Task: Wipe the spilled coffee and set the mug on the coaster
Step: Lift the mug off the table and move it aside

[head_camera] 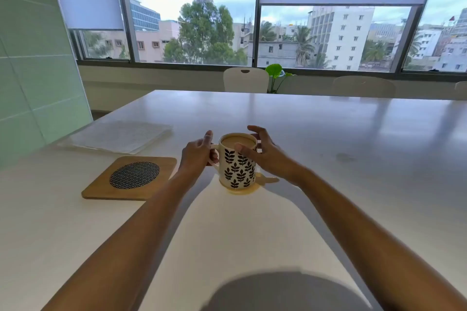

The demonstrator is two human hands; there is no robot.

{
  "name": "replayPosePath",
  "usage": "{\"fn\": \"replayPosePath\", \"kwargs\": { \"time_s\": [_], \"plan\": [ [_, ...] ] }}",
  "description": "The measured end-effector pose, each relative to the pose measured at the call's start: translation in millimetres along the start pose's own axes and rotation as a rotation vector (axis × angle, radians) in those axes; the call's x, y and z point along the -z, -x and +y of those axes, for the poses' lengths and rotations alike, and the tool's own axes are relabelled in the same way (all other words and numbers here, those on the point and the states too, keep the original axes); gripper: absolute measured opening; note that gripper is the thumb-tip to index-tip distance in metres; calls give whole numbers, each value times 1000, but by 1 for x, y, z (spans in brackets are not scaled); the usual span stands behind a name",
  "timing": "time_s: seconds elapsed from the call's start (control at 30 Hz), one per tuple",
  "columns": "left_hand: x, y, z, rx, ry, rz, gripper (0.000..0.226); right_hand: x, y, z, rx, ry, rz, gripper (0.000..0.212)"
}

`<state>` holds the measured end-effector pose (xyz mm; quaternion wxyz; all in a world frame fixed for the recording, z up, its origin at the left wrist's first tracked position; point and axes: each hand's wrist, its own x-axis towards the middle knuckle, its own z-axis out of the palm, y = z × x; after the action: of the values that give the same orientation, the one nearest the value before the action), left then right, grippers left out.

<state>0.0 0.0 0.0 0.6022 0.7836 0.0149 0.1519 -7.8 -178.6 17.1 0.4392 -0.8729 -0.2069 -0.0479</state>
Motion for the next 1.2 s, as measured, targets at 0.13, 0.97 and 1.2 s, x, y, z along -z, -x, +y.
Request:
{"fn": "replayPosePath", "kwargs": {
  "time_s": [0.13, 0.97, 1.2],
  "plan": [
    [-4, 3, -4, 6, 52, 47, 54, -6, 3, -2, -43, -59, 45, 79],
    [-13, 7, 6, 249, 434, 33, 41, -31, -5, 12, -135, -462, 116, 78],
    [-5, 2, 9, 257, 458, 23, 43, -33, -8, 5, -118, -479, 160, 74]
  ]
}}
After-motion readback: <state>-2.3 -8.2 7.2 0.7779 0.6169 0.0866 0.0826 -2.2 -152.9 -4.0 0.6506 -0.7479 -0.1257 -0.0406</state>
